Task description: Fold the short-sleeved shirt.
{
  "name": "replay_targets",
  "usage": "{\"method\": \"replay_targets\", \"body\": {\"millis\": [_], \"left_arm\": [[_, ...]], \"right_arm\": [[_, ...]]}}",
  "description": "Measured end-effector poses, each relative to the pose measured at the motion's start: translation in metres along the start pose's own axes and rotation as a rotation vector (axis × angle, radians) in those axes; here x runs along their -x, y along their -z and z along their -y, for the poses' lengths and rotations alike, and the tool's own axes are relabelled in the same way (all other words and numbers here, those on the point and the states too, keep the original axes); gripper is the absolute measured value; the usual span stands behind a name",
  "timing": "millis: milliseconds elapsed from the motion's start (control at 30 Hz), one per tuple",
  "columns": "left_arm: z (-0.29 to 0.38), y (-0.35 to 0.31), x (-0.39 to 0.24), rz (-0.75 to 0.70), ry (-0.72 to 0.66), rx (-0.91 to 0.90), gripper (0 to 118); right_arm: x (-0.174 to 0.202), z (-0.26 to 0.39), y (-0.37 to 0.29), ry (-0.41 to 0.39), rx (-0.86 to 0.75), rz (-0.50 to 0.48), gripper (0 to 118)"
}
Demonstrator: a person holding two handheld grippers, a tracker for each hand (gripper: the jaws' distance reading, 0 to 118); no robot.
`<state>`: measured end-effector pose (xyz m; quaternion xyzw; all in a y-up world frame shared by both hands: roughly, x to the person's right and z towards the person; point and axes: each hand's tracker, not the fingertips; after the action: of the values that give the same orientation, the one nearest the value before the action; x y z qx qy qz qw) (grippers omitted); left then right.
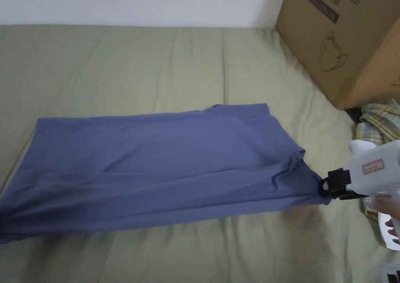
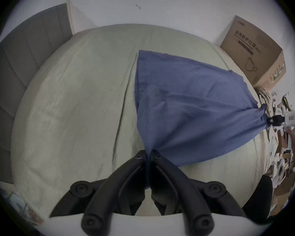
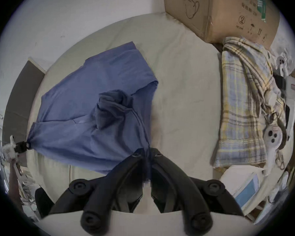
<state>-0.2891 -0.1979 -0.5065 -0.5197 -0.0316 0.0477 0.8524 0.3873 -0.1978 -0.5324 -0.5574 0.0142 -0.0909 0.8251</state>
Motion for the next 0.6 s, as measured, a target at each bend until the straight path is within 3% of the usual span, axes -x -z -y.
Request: {"method": "replay_targets", "body": {"millis": [267,467,500,533,600], "left_arm": [[0.052,-0.05,0.01,0.05,-0.003,0.09,1],[0.099,-0.034,0.012,0.079,-0.005,0.136,5],[0.102,-0.031,0.012,0.084,-0.018,0.13,20],[0.103,-0.03,0.011,0.083,-0.024,0.121,43],[0.103,-0.03,0.011,0.078,-0.044,0.101,107]], "right_arm": [[0.001,0.065,-0.05,-0.055,0.053,0.008,7],[-0.005,0.099,-0.018,-0.06,0.125,0.028,9],[-0.003,0.101,-0.013,-0.048,0.115,0.036,17],[-0.001,0.102,-0.011,-0.043,0.105,0.041,36],[0.007,0.102,-0.015,-0.047,0.061,0.105,107]]}}
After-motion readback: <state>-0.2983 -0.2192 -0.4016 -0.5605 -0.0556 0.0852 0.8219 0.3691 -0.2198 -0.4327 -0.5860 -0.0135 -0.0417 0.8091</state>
